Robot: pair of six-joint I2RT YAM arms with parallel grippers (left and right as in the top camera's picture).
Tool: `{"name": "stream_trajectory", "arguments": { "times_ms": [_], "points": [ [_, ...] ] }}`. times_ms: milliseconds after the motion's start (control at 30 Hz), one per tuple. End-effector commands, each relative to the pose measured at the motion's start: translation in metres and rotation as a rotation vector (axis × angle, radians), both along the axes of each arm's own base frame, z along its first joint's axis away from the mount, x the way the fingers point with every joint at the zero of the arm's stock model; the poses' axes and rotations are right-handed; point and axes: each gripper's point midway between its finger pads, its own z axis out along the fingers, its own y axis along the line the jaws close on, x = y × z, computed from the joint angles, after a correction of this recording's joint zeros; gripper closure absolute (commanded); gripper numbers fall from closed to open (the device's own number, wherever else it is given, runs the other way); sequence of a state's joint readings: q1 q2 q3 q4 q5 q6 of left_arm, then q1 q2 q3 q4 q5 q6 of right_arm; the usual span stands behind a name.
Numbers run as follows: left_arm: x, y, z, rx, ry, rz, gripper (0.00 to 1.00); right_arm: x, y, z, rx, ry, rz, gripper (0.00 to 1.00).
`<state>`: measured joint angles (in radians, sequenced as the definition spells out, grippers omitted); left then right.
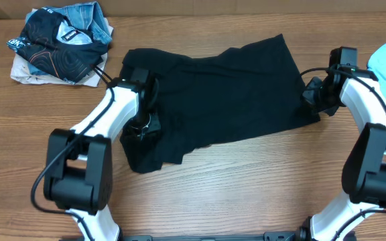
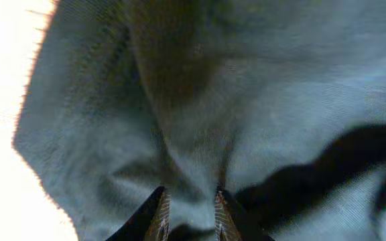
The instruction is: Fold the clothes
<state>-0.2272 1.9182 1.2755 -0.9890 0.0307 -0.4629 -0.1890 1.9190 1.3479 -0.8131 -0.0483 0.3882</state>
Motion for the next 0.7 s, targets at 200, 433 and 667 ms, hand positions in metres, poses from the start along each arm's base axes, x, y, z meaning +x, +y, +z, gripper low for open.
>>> {"name": "stream_trajectory", "arguments": {
  "times_ms": [200, 433, 667],
  "points": [
    [-0.014, 0.013, -0.043, 0.021, 0.134, 0.012, 0.74, -0.005, 0.002, -0.012, 0.012, 0.038, 0.005, 0.96],
    [-0.012, 0.045, -0.044, 0.03, 0.144, 0.062, 0.71, -0.013, 0.003, -0.025, 0.023, 0.09, 0.004, 0.96],
    [-0.009, 0.078, -0.044, 0.003, 0.144, 0.057, 0.7, -0.022, 0.005, -0.037, 0.035, 0.144, -0.007, 0.96]
  ]
}}
